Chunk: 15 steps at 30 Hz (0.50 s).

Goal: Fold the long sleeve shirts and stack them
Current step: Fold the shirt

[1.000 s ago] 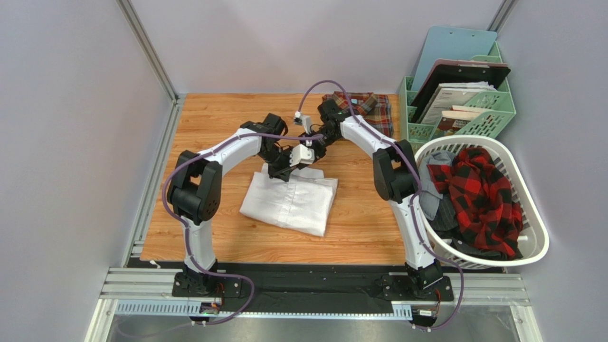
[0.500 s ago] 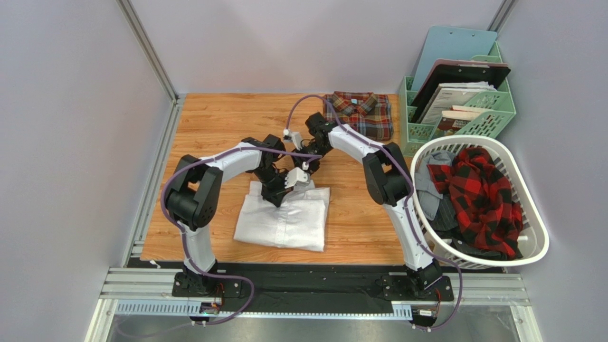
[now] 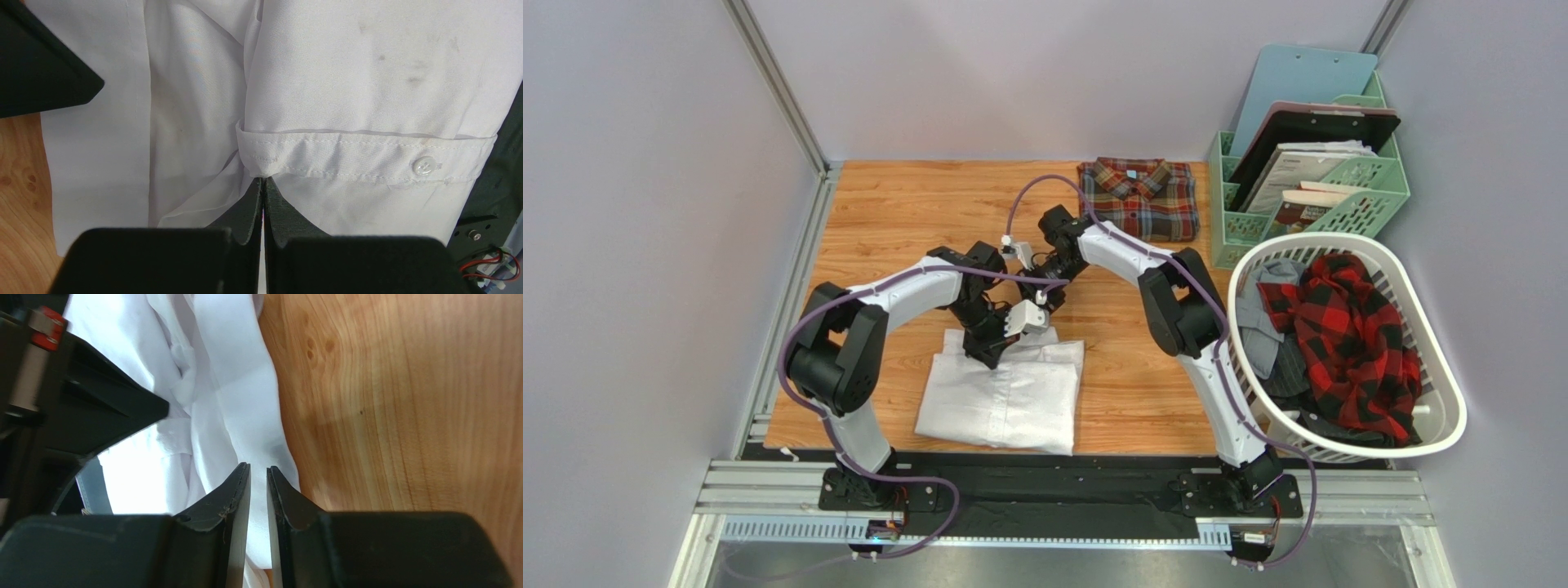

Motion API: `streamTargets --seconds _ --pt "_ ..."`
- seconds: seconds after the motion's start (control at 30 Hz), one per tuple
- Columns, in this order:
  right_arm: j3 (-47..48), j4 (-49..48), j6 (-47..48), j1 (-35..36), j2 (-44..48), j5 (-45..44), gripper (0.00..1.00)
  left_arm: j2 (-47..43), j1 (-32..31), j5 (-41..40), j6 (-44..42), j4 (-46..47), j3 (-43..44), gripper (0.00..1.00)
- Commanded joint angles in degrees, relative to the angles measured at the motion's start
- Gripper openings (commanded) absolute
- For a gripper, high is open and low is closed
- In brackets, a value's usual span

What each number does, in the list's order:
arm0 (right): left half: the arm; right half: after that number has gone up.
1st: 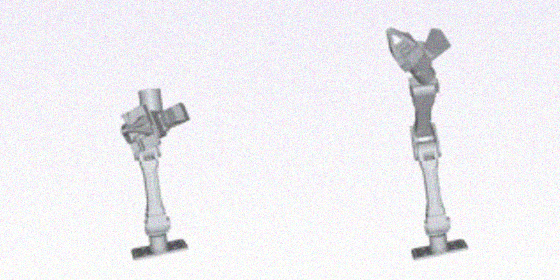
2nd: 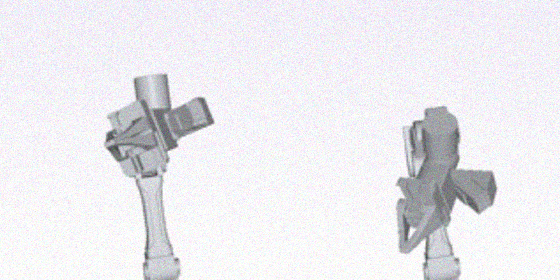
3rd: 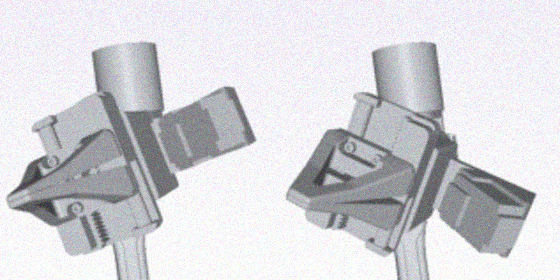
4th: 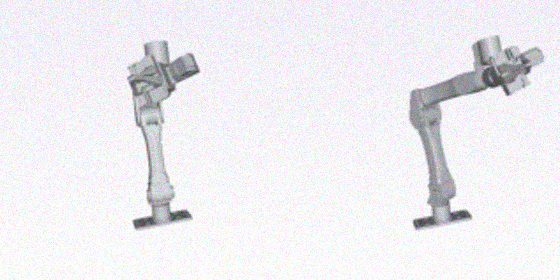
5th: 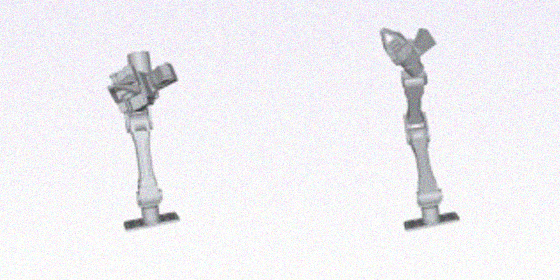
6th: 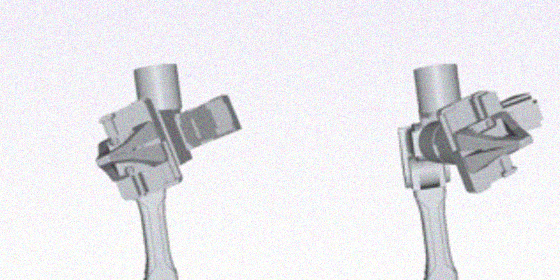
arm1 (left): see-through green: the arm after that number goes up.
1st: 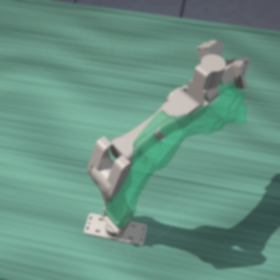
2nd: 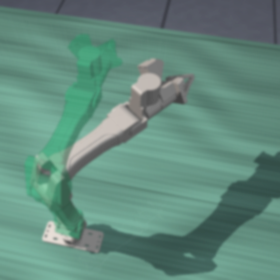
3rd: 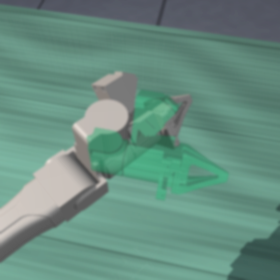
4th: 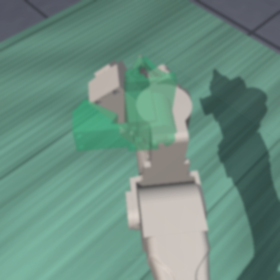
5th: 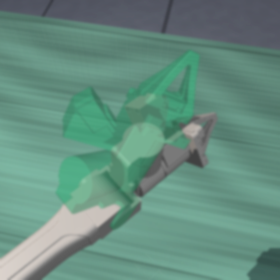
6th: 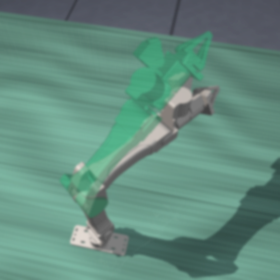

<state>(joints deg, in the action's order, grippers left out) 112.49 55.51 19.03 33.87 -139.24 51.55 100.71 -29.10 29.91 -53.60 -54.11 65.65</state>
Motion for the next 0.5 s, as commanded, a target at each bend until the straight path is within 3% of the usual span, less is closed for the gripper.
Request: streamTargets --seconds 0.0,0.1,0.47 --pt "3.5 0.0 -3.2 0.0 2.0 3.7 0.19 -0.9 -0.2 1.4 0.3 0.4 0.9 0.00" --pt "1.2 0.3 -3.3 0.8 0.8 4.9 0.11 -0.9 -0.2 1.0 0.0 0.4 1.5 0.00" --pt "4.0 1.7 -2.8 0.5 -6.0 2.8 0.02 -4.2 0.0 2.3 1.7 -1.5 3.4 0.00"
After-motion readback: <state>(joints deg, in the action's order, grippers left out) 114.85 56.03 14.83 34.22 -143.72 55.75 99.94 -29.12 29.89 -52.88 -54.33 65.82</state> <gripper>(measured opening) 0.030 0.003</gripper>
